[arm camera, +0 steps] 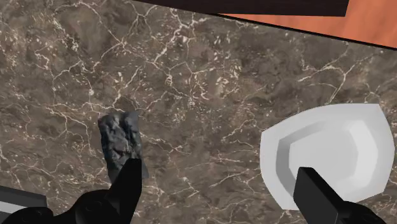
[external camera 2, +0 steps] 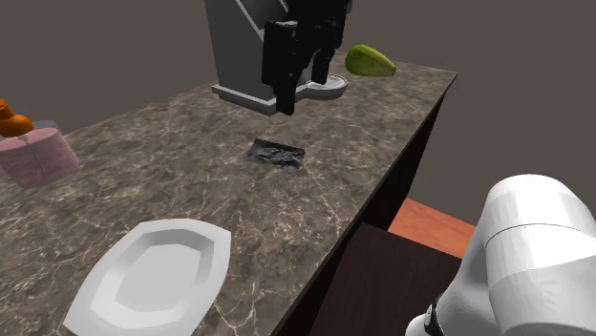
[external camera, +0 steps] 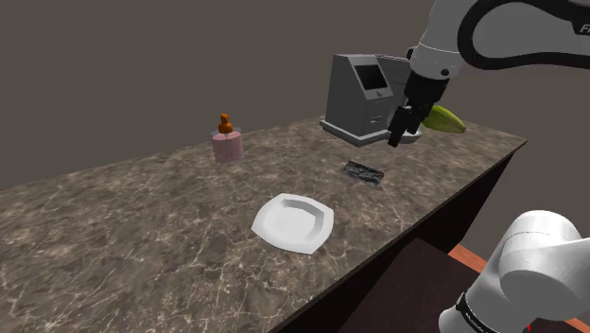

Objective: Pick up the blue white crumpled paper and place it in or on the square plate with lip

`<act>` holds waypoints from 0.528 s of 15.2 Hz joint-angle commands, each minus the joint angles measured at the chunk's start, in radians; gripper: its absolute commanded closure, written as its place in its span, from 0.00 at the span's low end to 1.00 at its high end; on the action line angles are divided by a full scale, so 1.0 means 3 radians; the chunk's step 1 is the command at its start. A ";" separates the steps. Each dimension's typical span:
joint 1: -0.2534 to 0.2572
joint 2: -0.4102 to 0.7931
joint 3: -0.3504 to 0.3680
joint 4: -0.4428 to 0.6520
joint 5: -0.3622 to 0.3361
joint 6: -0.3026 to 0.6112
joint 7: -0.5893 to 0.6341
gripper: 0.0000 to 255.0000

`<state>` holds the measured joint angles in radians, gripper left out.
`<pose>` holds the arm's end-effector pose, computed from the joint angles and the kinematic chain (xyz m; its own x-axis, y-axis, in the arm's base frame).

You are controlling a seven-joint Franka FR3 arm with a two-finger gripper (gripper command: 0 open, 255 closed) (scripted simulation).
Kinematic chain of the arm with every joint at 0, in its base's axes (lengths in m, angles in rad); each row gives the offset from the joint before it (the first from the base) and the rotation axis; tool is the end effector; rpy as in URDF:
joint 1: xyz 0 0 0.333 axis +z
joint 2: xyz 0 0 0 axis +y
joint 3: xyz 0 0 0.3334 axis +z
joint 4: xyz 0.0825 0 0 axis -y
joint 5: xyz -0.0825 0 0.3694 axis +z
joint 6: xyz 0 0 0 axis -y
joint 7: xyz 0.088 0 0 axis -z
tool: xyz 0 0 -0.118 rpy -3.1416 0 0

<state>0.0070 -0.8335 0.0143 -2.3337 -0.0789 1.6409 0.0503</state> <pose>0.2750 -0.0012 0.6225 0.9892 -0.0267 0.1442 -0.0388 -0.9959 0.0820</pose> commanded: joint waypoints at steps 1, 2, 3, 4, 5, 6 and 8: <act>0.0000 0.0000 0.0000 0.0000 0.0000 0.0000 0.0000 0.00; -0.0017 0.0095 -0.0027 -0.0012 -0.0029 0.0063 -0.0022 0.00; -0.0034 0.0192 -0.0054 -0.0020 -0.0059 0.0126 -0.0043 0.00; -0.0051 0.0291 -0.0080 -0.0025 -0.0087 0.0189 -0.0063 0.00; -0.0069 0.0393 -0.0106 -0.0027 -0.0116 0.0251 -0.0083 0.00; -0.0086 0.0498 -0.0132 -0.0025 -0.0144 0.0311 -0.0102 0.00; -0.0120 0.0713 -0.0183 -0.0011 -0.0198 0.0430 -0.0138 0.00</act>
<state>-0.0237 -0.6487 -0.0328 -2.3254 -0.1294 1.7415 0.0132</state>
